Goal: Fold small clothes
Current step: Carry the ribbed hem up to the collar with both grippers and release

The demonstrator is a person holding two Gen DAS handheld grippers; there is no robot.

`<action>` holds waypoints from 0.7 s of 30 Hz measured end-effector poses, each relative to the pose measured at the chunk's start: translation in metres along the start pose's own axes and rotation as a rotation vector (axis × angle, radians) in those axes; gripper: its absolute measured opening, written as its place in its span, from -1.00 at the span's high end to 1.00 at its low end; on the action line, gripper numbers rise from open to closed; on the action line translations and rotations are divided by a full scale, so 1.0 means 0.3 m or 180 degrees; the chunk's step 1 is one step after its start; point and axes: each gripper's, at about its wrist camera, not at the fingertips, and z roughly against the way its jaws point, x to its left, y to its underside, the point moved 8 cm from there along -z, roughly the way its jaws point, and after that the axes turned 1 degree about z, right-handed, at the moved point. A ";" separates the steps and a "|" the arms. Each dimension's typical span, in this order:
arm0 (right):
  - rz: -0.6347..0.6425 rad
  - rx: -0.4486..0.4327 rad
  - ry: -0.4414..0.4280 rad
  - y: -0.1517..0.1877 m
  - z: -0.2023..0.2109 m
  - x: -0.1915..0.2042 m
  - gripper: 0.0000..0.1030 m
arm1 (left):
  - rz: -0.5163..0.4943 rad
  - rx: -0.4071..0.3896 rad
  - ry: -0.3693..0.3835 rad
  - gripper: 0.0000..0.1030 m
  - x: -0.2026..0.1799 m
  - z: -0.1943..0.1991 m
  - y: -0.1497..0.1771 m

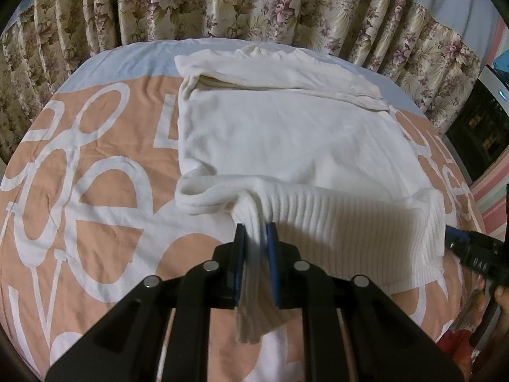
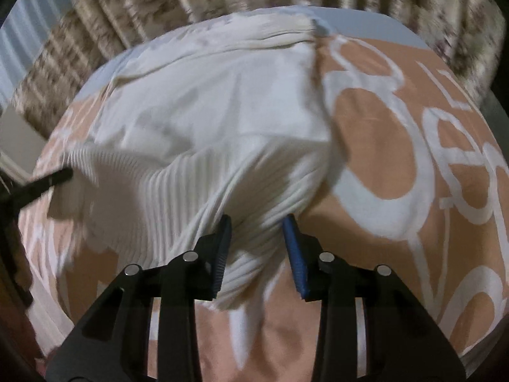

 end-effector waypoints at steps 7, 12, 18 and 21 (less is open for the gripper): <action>0.0291 -0.0012 0.0217 0.017 -0.022 0.010 0.88 | -0.0012 0.0001 -0.0012 0.72 -0.001 -0.003 0.003; -0.0240 -0.0210 0.0033 -0.012 0.040 -0.110 0.89 | -0.0003 -0.0004 0.0017 0.72 0.000 -0.004 0.005; -0.0722 -0.0530 -0.0392 -0.086 0.131 -0.183 0.90 | 0.0034 0.0002 0.0081 0.72 -0.001 -0.014 0.005; -0.0713 -0.0661 -0.0544 -0.146 0.164 -0.156 0.90 | 0.0048 -0.0040 0.0091 0.72 0.000 -0.006 -0.009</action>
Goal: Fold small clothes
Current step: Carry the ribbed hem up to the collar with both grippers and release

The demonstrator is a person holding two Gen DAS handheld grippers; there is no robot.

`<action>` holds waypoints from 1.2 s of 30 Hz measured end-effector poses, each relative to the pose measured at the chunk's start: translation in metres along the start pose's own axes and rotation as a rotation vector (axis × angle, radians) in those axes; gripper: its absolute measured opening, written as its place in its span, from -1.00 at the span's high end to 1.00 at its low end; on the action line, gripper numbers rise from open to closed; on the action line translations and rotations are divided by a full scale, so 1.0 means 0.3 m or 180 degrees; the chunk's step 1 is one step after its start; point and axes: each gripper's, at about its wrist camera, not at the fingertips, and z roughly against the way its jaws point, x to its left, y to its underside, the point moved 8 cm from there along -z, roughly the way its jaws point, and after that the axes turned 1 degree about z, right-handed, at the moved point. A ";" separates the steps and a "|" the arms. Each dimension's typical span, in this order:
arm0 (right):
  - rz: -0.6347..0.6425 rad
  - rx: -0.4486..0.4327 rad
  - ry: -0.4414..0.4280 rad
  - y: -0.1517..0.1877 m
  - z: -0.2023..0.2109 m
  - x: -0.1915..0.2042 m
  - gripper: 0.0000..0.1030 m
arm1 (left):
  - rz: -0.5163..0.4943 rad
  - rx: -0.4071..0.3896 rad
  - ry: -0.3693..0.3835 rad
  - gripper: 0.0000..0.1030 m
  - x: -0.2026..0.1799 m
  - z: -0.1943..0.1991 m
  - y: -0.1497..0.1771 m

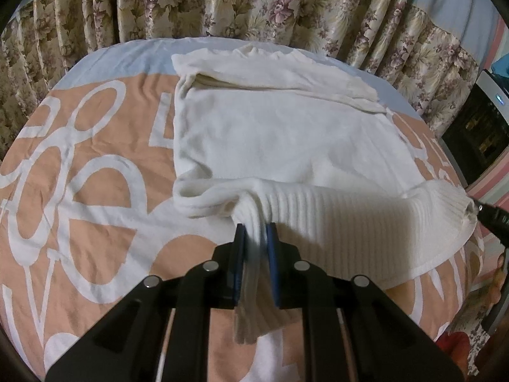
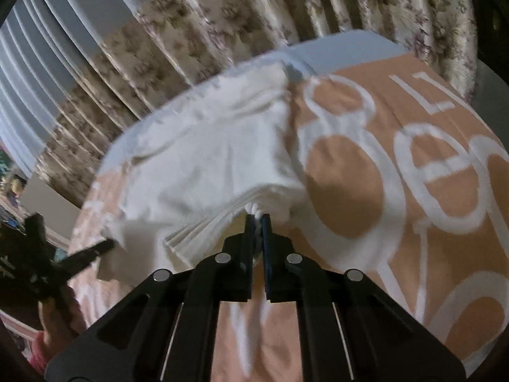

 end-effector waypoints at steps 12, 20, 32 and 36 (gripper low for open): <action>0.0158 -0.0202 -0.0297 -0.255 -0.117 0.104 0.90 | 0.0050 -0.0224 0.0061 0.74 0.026 0.002 -0.187; 0.0306 -0.0331 -0.0330 -0.486 -0.247 0.138 0.90 | 0.0149 -0.0391 0.0124 0.77 0.072 -0.083 -0.417; 0.0202 -0.0251 -0.0170 -0.745 -0.538 0.036 0.90 | 0.0204 -0.0458 -0.0004 0.79 0.157 -0.310 -0.747; 0.0246 -0.0063 -0.0007 -0.755 -0.661 -0.001 0.90 | 0.0168 -0.0362 -0.0228 0.87 0.215 -0.396 -0.779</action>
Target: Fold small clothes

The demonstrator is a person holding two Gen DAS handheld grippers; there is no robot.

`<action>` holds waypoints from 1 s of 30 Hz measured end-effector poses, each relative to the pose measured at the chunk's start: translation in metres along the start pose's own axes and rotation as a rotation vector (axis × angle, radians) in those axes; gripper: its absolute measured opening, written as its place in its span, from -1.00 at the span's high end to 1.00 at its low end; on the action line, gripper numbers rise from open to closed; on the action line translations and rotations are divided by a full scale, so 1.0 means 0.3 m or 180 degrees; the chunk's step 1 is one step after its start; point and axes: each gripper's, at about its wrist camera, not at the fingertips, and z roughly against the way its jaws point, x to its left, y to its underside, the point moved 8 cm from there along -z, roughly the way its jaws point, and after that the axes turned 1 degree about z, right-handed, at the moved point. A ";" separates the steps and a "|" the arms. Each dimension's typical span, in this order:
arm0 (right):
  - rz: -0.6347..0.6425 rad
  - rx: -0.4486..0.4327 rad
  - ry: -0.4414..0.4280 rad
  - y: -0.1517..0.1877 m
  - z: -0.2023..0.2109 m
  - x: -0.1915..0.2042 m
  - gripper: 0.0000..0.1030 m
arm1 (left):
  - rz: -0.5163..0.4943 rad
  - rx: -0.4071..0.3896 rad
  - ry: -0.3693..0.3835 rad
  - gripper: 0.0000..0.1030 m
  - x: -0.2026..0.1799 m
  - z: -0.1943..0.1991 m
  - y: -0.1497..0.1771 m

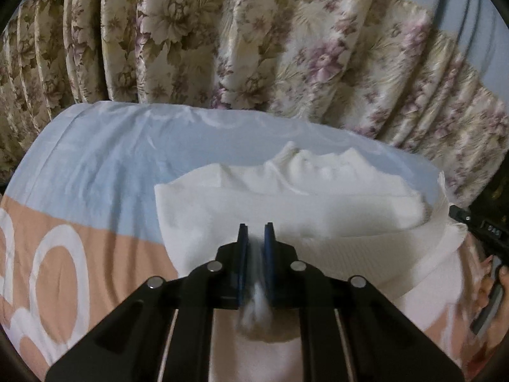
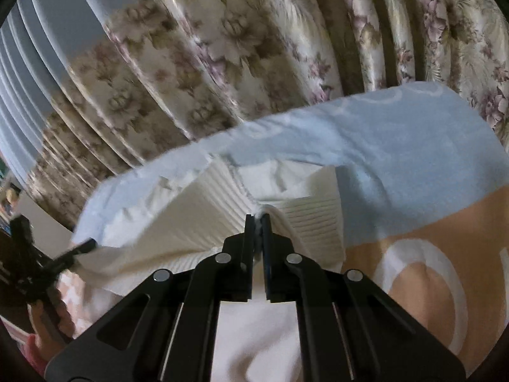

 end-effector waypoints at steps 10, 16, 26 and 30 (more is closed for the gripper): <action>0.0324 -0.0068 0.0006 -0.032 0.009 0.015 -0.20 | 0.0024 0.0039 -0.0155 -0.19 0.112 0.017 -0.028; 0.0389 -0.0111 0.0068 -0.026 0.062 -0.007 -0.20 | -0.0187 0.0019 -0.0165 -0.35 0.107 0.074 0.011; 0.0664 0.0076 0.0232 0.105 0.075 -0.016 -0.20 | -0.0688 0.0056 -0.0051 -0.36 -0.004 0.142 0.093; 0.0788 0.0109 0.0158 0.125 0.053 0.035 -0.20 | -0.0871 0.0172 0.0020 -0.21 -0.087 0.079 0.106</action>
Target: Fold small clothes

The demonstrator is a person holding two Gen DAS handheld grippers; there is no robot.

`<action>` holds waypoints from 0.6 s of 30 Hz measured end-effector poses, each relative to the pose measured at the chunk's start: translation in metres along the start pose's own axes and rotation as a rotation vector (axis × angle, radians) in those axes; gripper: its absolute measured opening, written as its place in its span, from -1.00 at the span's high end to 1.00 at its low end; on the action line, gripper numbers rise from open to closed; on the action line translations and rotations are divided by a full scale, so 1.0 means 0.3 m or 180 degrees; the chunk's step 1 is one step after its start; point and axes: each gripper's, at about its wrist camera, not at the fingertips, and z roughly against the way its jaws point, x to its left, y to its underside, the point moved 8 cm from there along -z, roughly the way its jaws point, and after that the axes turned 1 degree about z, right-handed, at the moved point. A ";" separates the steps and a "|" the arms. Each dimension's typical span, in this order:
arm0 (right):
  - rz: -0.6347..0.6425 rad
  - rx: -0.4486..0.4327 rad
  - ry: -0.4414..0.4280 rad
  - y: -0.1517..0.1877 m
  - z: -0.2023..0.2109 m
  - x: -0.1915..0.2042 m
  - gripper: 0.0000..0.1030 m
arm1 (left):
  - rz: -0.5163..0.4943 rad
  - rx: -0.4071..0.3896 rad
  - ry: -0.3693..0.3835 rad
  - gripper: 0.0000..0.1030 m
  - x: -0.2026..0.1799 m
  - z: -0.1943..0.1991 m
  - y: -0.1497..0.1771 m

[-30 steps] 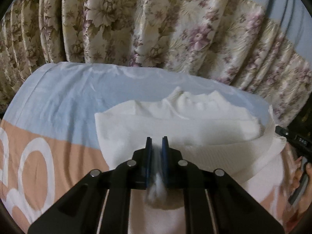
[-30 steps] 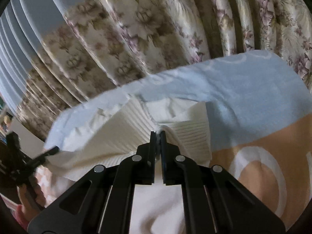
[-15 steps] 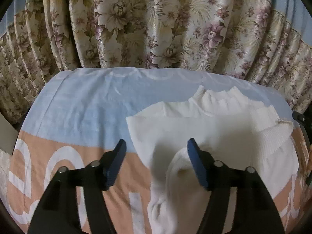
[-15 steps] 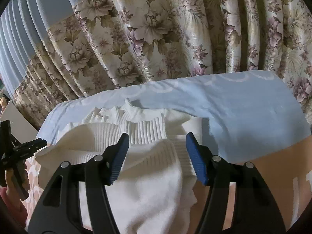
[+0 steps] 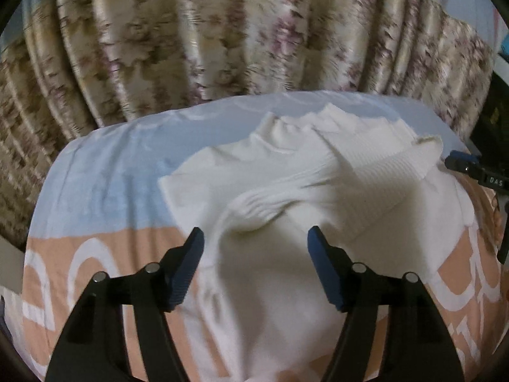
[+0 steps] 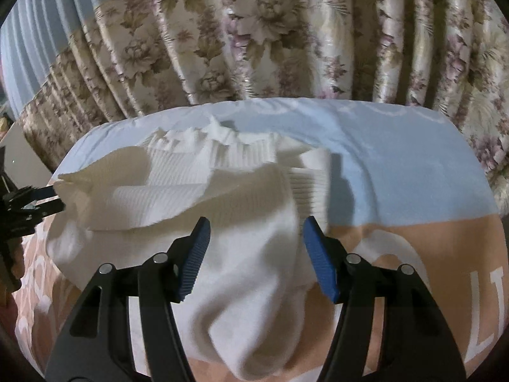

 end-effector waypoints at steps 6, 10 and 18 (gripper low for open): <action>0.0204 0.0188 -0.0071 -0.007 -0.066 0.063 0.52 | 0.0040 0.0206 0.0285 0.58 -0.065 -0.126 -0.032; 0.0354 0.0276 -0.0041 -0.022 -0.122 0.092 0.95 | 0.0079 0.0215 0.0207 0.73 -0.039 -0.188 -0.061; 0.0003 0.0144 -0.0052 -0.163 -0.208 0.024 0.95 | 0.0591 0.0061 -0.0248 0.75 0.186 -0.207 -0.153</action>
